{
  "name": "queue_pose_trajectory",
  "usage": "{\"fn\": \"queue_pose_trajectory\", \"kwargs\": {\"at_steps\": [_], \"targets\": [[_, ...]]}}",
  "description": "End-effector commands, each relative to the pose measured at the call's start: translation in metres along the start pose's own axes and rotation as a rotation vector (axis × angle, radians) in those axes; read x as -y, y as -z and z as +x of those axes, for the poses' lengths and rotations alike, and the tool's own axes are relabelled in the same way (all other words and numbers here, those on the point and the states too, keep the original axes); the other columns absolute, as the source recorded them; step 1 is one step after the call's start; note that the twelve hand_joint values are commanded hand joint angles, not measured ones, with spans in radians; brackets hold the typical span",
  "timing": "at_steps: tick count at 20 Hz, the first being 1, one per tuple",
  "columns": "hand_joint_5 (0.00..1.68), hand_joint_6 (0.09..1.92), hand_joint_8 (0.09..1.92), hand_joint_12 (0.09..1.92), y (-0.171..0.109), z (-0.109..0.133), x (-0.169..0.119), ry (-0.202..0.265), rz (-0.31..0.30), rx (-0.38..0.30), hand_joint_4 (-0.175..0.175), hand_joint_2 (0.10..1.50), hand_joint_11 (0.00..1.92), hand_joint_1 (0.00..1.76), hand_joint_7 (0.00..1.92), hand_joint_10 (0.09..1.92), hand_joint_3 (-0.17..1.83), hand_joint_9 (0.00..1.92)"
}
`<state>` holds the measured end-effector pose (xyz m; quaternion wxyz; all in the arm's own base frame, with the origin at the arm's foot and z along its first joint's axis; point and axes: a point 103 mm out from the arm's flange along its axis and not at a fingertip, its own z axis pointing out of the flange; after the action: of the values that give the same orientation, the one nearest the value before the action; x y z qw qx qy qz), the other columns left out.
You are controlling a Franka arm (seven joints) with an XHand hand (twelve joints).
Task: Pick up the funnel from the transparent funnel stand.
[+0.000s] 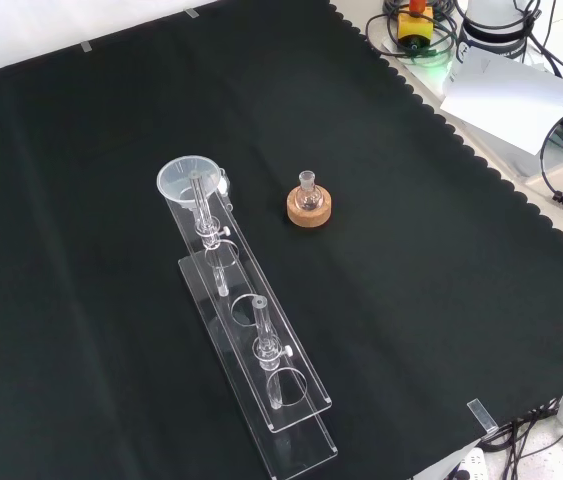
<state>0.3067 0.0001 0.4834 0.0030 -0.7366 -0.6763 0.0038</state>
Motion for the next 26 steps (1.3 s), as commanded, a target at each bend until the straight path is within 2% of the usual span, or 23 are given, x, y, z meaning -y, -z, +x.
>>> {"fn": "queue_pose_trajectory", "kwargs": {"at_steps": [1,3,8,17,20,26], "targets": [[0.22,0.09,0.55,1.35,0.0,0.0,0.0,-0.002,-0.006,0.007,0.01,1.11,0.07,0.07,0.03,0.59,0.43,0.24],[0.2,0.09,0.53,1.35,-0.001,0.0,-0.001,-0.005,-0.005,0.009,0.017,1.15,0.05,0.02,0.01,0.59,0.43,0.21],[0.2,0.09,0.52,1.35,-0.004,0.003,-0.004,-0.015,0.0,0.015,0.018,1.16,0.04,0.0,0.0,0.59,0.43,0.2],[0.2,0.09,0.52,1.35,-0.025,0.0,-0.031,-0.054,0.032,0.016,0.018,1.16,0.04,0.0,0.0,0.59,0.43,0.2],[0.2,0.09,0.52,1.36,-0.035,-0.001,-0.044,-0.06,0.048,0.011,0.017,1.16,0.04,0.0,0.0,0.59,0.42,0.2],[0.2,0.09,0.52,1.36,-0.055,0.003,-0.094,-0.023,0.07,-0.008,0.015,1.16,0.03,0.0,0.0,0.6,0.42,0.2]]}}
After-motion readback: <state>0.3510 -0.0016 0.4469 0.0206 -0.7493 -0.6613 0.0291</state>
